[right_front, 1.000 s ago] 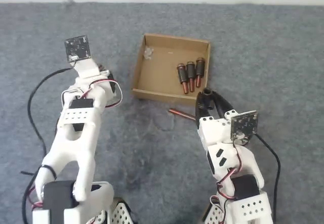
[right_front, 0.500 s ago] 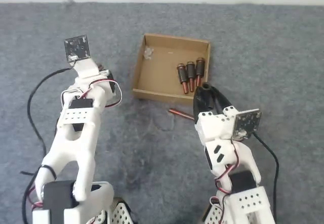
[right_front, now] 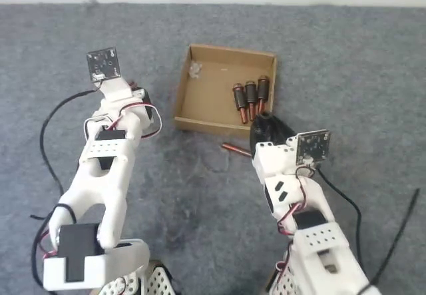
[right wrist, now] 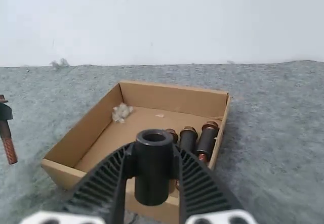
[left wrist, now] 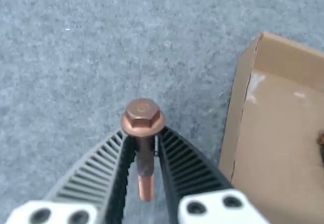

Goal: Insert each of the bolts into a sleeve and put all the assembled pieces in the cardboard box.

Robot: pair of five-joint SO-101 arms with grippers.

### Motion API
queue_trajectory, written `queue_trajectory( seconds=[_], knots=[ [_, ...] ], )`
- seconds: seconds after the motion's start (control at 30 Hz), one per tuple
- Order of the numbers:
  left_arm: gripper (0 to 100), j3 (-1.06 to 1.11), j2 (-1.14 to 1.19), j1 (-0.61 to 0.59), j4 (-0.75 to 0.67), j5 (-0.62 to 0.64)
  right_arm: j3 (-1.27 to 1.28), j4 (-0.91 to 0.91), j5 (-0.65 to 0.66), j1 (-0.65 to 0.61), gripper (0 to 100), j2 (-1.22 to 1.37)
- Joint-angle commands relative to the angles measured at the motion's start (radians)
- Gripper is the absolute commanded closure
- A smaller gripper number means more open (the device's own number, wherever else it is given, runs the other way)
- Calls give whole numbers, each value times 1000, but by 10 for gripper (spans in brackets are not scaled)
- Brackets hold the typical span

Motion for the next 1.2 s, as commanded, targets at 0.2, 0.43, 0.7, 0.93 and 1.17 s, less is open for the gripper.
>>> queue_trajectory(
  seconds=[0.2,0.43,0.7,0.93,1.17],
  knots=[
    [987,-13,-12,-2,-32,12,-123,-415,-126,-99,993,394],
    [987,-13,-11,0,-40,11,-244,-647,-126,-142,993,716],
    [987,-7,-8,17,-75,8,-308,-877,-123,-260,993,1026],
    [987,-7,-8,28,-75,8,-247,-934,-120,-320,993,1073],
    [987,-5,-8,31,-77,8,-114,-1007,-44,-398,993,1033]
  ],
)
